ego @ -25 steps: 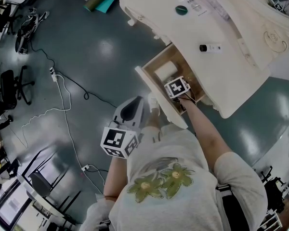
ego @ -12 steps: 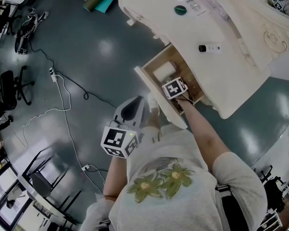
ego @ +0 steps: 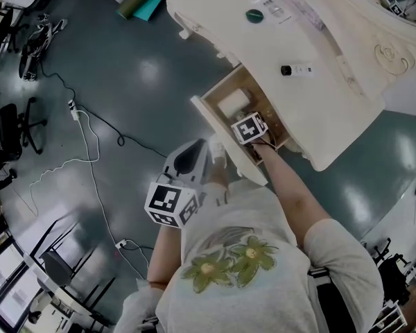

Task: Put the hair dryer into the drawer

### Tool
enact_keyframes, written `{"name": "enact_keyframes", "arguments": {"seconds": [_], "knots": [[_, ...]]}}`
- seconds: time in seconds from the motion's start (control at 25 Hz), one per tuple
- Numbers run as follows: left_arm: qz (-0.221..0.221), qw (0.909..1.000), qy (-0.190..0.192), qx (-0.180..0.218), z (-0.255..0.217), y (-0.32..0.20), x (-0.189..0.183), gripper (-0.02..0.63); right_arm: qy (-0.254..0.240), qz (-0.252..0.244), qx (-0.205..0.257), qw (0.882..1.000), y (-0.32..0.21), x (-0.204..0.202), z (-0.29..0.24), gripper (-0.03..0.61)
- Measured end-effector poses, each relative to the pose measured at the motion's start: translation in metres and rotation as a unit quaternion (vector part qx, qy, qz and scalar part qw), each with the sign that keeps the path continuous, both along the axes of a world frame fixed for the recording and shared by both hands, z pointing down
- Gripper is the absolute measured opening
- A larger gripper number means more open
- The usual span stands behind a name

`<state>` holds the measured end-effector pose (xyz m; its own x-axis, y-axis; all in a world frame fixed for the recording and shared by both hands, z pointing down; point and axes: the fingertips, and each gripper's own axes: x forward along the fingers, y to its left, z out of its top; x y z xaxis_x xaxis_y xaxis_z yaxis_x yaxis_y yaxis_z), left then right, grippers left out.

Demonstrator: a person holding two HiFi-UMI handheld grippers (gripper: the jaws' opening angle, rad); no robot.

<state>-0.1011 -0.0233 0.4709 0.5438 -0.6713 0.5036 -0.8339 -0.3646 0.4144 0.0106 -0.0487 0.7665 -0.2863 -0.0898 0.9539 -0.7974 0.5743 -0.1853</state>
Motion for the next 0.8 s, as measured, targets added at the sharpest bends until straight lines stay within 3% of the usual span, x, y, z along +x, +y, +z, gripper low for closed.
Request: {"name": "enact_keyframes", "arguments": {"seconds": [0.52, 0.8], "knots": [[0.010, 0.9998, 0.001, 0.020, -0.015, 0.004, 0.007, 0.023, 0.003, 0.007, -0.003, 1.000, 0.002, 0.007, -0.030, 0.219], [0.022, 0.9991, 0.004, 0.037, -0.028, 0.005, 0.017, 0.023, -0.052, 0.067, 0.043, 0.996, -0.009, 0.008, -0.082, 0.219]]}}
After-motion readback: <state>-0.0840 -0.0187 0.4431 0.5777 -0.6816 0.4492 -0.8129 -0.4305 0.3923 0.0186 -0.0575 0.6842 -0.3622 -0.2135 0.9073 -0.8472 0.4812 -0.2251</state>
